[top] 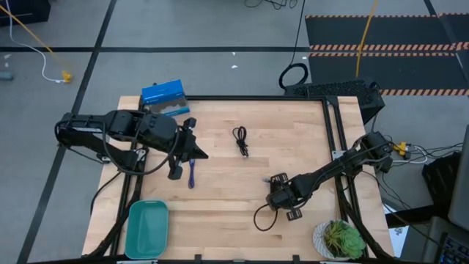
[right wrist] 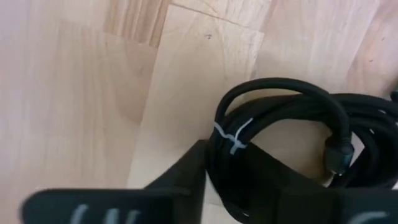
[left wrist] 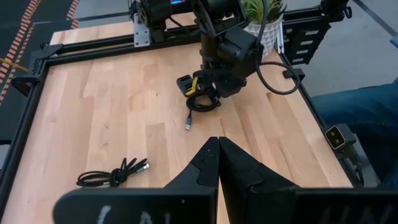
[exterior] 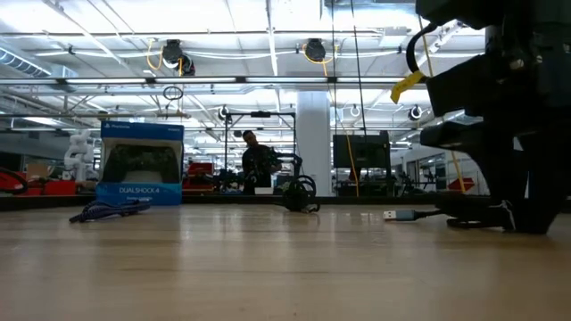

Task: Pick and place USB-C Cables
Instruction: Put the upper black cable into the blue basket

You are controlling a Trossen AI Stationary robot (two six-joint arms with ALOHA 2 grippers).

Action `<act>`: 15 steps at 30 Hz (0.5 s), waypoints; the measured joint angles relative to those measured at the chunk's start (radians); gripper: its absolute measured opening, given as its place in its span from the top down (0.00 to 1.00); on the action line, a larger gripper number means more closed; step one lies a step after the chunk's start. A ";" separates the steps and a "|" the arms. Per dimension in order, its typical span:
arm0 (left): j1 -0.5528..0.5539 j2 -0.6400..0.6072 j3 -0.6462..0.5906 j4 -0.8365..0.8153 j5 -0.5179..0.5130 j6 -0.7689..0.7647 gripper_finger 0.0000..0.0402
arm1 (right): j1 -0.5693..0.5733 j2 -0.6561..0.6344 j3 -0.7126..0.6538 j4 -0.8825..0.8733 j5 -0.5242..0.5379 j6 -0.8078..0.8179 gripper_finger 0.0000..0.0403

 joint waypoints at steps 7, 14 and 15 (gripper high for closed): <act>-0.009 0.016 0.000 -0.019 0.000 -0.021 0.98 | -0.006 -0.015 0.021 -0.013 -0.011 -0.023 0.94; -0.047 0.018 0.000 -0.017 -0.001 -0.012 0.98 | -0.014 -0.108 0.023 -0.018 -0.012 -0.024 0.89; -0.053 0.018 0.000 -0.016 0.000 -0.012 0.98 | -0.014 -0.125 0.023 -0.018 -0.012 -0.026 0.89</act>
